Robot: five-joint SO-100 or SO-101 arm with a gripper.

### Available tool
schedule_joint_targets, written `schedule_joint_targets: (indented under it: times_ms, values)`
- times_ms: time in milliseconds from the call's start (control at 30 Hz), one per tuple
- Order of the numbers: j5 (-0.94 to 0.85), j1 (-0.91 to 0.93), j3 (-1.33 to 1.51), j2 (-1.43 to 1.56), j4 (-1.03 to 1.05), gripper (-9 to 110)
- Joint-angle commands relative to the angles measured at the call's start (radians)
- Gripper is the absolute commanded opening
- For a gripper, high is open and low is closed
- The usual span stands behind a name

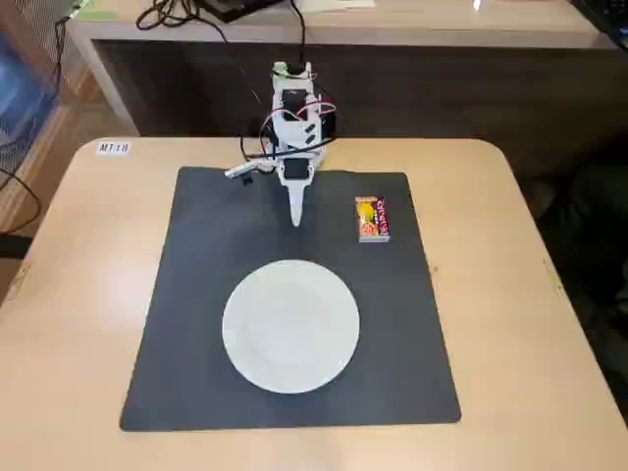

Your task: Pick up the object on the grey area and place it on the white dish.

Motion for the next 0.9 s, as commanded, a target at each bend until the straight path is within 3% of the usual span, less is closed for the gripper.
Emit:
schedule_joint_targets:
  times_ms: [0, 533, 667, 867]
  values:
    - [-0.031, -0.032, -0.238, -0.048, 0.158, 0]
    - [-0.026, -0.031, -0.256, -0.074, 0.123, 0]
    - [-0.114, -0.074, -0.454, -0.364, 0.083, 0]
    - [-0.304, -0.202, -0.923, -0.897, 0.230, 0]
